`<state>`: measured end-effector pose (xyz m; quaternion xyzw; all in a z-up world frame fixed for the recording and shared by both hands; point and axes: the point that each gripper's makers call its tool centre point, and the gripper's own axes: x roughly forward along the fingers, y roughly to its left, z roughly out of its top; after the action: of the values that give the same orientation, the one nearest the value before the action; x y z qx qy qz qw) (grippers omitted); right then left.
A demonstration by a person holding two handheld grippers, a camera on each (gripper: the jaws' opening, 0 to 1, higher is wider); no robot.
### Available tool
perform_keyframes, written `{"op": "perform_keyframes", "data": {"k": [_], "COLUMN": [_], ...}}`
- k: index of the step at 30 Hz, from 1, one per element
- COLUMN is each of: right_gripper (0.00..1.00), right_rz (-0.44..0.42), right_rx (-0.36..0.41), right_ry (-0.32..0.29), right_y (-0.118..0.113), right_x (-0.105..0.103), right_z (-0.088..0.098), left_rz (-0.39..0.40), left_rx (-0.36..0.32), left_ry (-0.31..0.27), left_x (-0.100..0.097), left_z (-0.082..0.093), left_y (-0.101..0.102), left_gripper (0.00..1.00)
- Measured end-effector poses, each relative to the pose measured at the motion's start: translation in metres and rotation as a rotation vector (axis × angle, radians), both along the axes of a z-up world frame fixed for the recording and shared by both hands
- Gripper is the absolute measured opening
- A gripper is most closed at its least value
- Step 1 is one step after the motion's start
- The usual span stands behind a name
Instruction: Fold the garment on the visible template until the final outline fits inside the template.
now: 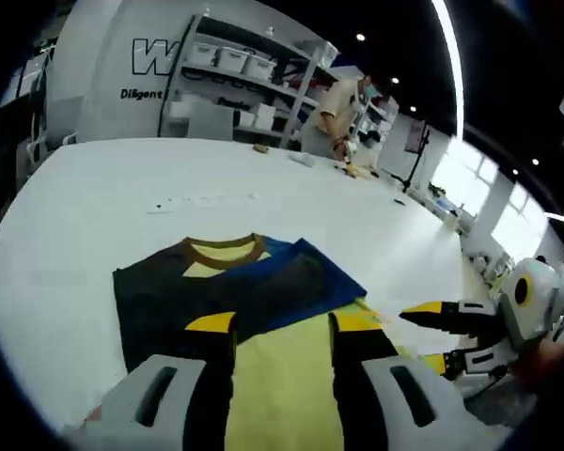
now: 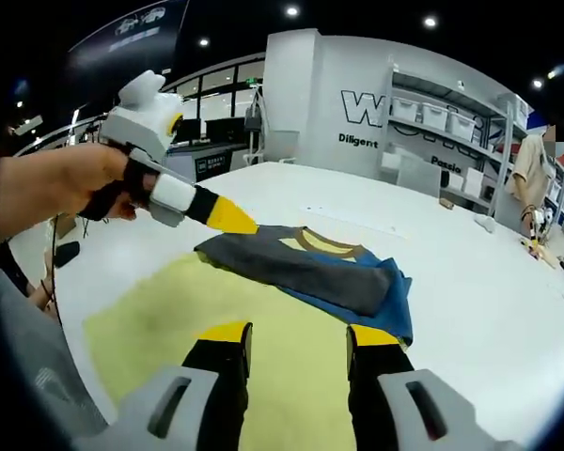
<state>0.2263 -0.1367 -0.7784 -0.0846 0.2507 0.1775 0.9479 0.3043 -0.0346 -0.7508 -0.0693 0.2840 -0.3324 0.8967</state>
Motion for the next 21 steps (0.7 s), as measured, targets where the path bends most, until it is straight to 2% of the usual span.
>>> {"op": "perform_keyframes", "data": {"k": [1, 2, 5, 7, 8, 14, 15, 17, 21], "right_gripper": [0.38, 0.38, 0.38, 0.37, 0.37, 0.37, 0.37, 0.37, 0.37], "right_rz": [0.002, 0.009, 0.017, 0.018, 0.019, 0.013, 0.011, 0.006, 0.003], "right_rx": [-0.003, -0.009, -0.018, -0.021, -0.023, -0.025, -0.025, -0.025, -0.045], "right_ry": [0.001, 0.004, 0.008, 0.010, 0.011, 0.020, 0.021, 0.021, 0.021], "right_y": [0.001, 0.002, 0.004, 0.004, 0.003, 0.001, 0.000, -0.002, -0.006], "right_x": [0.000, -0.002, -0.002, -0.003, -0.003, -0.003, -0.003, -0.002, 0.000], "right_z": [-0.001, -0.002, -0.004, -0.005, -0.005, -0.007, -0.007, -0.006, -0.005], "left_rz": [0.011, 0.021, 0.025, 0.054, 0.059, 0.077, 0.090, 0.103, 0.133], "left_rx": [0.000, 0.014, 0.016, 0.014, 0.007, -0.008, -0.031, -0.033, -0.045], "left_ry": [-0.015, -0.022, -0.044, -0.083, -0.089, -0.122, -0.118, -0.125, -0.119], "left_x": [-0.002, -0.010, -0.024, -0.030, -0.034, -0.062, -0.070, -0.078, -0.087], "left_z": [0.002, 0.003, 0.009, 0.015, 0.016, 0.014, 0.012, 0.007, -0.002], "left_y": [0.004, 0.011, 0.017, 0.024, 0.026, 0.038, 0.040, 0.045, 0.053], "left_gripper": [0.59, 0.65, 0.69, 0.81, 0.83, 0.84, 0.85, 0.84, 0.82]}}
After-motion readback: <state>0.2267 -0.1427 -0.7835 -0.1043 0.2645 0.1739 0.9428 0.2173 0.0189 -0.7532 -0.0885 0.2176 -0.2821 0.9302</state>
